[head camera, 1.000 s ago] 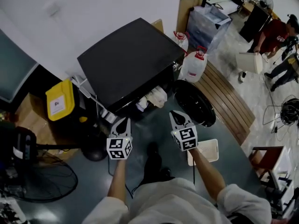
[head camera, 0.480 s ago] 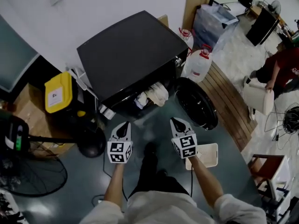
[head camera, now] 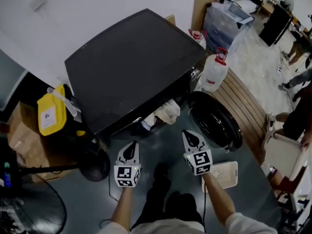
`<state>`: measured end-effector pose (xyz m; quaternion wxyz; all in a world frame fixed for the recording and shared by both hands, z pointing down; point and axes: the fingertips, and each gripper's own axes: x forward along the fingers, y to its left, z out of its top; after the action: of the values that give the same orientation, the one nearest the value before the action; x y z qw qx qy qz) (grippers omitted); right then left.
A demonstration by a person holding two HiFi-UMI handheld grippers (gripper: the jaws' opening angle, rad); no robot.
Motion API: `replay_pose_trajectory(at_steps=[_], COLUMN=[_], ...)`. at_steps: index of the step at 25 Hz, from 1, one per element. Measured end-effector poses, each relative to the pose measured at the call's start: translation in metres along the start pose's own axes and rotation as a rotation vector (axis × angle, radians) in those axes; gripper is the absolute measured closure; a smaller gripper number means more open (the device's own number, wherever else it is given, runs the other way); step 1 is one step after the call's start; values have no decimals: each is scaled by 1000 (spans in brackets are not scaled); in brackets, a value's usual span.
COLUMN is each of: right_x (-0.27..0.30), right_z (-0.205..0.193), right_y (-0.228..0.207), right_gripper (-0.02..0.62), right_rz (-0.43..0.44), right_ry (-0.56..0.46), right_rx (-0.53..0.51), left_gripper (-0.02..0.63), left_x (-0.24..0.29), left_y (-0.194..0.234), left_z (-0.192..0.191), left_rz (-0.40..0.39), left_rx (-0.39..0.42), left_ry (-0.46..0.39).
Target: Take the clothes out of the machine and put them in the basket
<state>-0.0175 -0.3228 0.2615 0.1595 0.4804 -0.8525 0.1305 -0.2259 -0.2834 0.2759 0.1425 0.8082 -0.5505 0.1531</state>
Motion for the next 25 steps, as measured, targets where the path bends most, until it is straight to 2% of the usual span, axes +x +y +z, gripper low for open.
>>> replay_pose_trajectory(at_steps=[3, 7, 16, 25], right_x=[32, 59, 111, 161], right_z=[-25, -73, -168, -228], right_y=[-7, -8, -2, -1], right_gripper=[572, 572, 572, 572], right_rz=[-5, -10, -4, -5], right_ry=[-12, -18, -22, -84], right_rx=[-14, -13, -48, -108], left_gripper=[586, 586, 586, 586], left_x=[21, 36, 61, 79], left_y=[7, 12, 46, 72], left_z=[-28, -84, -176, -247], left_rz=[-4, 0, 49, 81], left_rx=[-2, -5, -2, 5], left_ry=[-18, -10, -61, -126])
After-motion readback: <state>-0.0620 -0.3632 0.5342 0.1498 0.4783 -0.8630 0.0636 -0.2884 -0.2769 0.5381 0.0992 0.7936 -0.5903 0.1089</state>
